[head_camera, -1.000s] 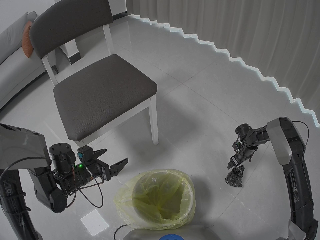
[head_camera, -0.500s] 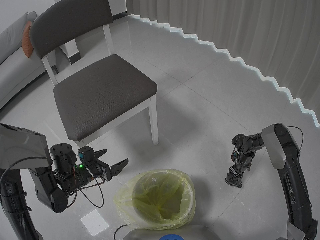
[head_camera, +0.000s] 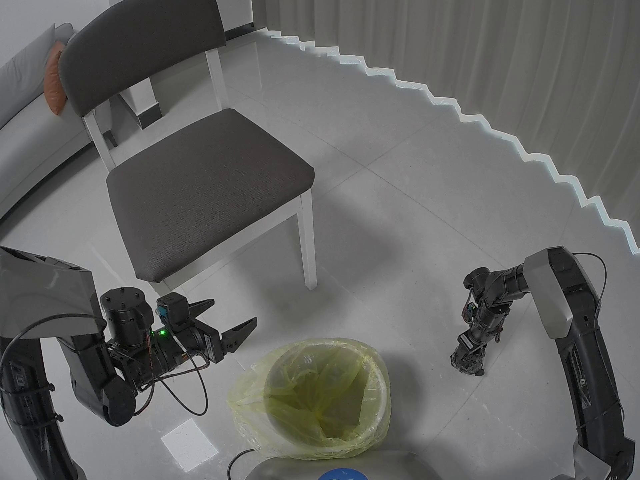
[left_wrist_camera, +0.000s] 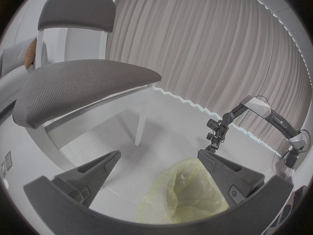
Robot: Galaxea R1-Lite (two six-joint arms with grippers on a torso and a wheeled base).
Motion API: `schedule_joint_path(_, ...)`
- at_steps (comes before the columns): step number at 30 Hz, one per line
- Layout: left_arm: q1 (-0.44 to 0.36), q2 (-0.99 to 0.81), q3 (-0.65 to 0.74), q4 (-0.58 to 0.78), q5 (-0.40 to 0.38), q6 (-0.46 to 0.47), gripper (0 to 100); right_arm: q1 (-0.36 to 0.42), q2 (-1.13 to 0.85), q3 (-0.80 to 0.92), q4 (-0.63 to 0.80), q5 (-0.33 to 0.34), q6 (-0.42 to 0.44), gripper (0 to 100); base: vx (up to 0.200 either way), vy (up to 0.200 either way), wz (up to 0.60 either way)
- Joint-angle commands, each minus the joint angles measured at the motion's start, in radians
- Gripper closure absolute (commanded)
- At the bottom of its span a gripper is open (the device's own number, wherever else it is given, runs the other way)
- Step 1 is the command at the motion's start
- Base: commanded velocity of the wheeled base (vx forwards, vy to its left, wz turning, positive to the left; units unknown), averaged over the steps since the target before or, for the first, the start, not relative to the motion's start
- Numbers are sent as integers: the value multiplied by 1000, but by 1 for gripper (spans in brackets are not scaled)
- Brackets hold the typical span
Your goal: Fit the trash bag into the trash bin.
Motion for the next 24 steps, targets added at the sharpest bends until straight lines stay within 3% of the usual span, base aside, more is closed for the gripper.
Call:
schedule_joint_path(1,0,0,0,-13,0,-1,0,3,-4,0,2,-2,-1,100,0,0,0)
schedule_joint_path(16,-2,-17,0,-13,0,-2,0,6,-111,0,5,7,16,100,0,0,0)
schedule_joint_path(24,-9,-132,16,-13,3,-13,0,32,-400,284,-47,12,9,100,0,0,0)
